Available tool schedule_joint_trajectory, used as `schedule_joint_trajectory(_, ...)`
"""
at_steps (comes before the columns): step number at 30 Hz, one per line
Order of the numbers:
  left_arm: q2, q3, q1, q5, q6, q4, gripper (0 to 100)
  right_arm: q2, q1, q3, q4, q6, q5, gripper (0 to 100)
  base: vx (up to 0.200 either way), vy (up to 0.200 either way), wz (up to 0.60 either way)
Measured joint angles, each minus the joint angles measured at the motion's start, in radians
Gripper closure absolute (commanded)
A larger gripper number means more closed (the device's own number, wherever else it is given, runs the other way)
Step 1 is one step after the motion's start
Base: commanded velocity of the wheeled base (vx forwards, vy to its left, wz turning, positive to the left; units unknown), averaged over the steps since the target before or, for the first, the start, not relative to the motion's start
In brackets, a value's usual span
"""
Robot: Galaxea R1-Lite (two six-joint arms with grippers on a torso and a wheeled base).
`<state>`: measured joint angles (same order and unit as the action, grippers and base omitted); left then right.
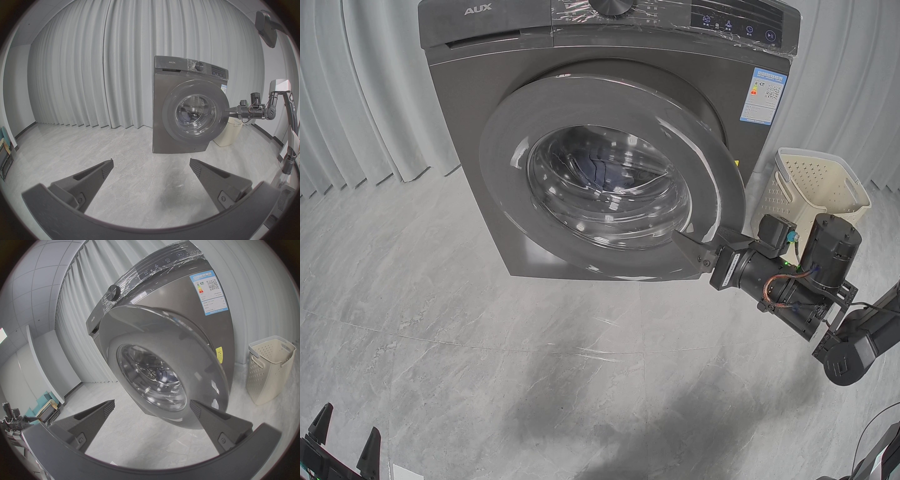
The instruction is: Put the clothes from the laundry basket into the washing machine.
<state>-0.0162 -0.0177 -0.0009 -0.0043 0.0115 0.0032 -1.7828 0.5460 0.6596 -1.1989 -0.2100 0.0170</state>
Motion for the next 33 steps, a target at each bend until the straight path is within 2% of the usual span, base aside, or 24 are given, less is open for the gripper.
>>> schedule_joint_trajectory(2,0.0,0.0,0.0,0.0,0.0,0.0,0,0.0,0.009,-0.004,0.0,0.0,0.0,0,0.0,0.0,0.0)
schedule_joint_trajectory(8,0.0,0.0,0.0,0.0,0.0,0.0,0,0.001,0.014,0.019,0.0,0.002,0.016,0,0.2,0.0,0.0)
schedule_joint_trajectory(14,0.0,0.0,-0.001,0.0,0.0,0.0,0,0.001,-0.006,0.074,0.004,0.002,0.017,0,0.0,0.0,0.0)
schedule_joint_trajectory(19,0.0,0.0,-0.001,0.0,0.0,0.0,0,0.0,-0.027,0.097,0.0,0.0,0.036,0,0.0,0.0,0.0)
schedule_joint_trajectory(25,0.0,0.0,0.0,0.0,0.0,0.0,0,0.0,0.012,0.045,-0.006,-0.001,0.057,0,0.0,0.0,0.0)
schedule_joint_trajectory(33,0.0,0.0,-0.002,0.0,0.001,0.002,0,0.0,0.064,-0.059,-0.071,-0.001,0.059,0,0.0,0.0,0.0)
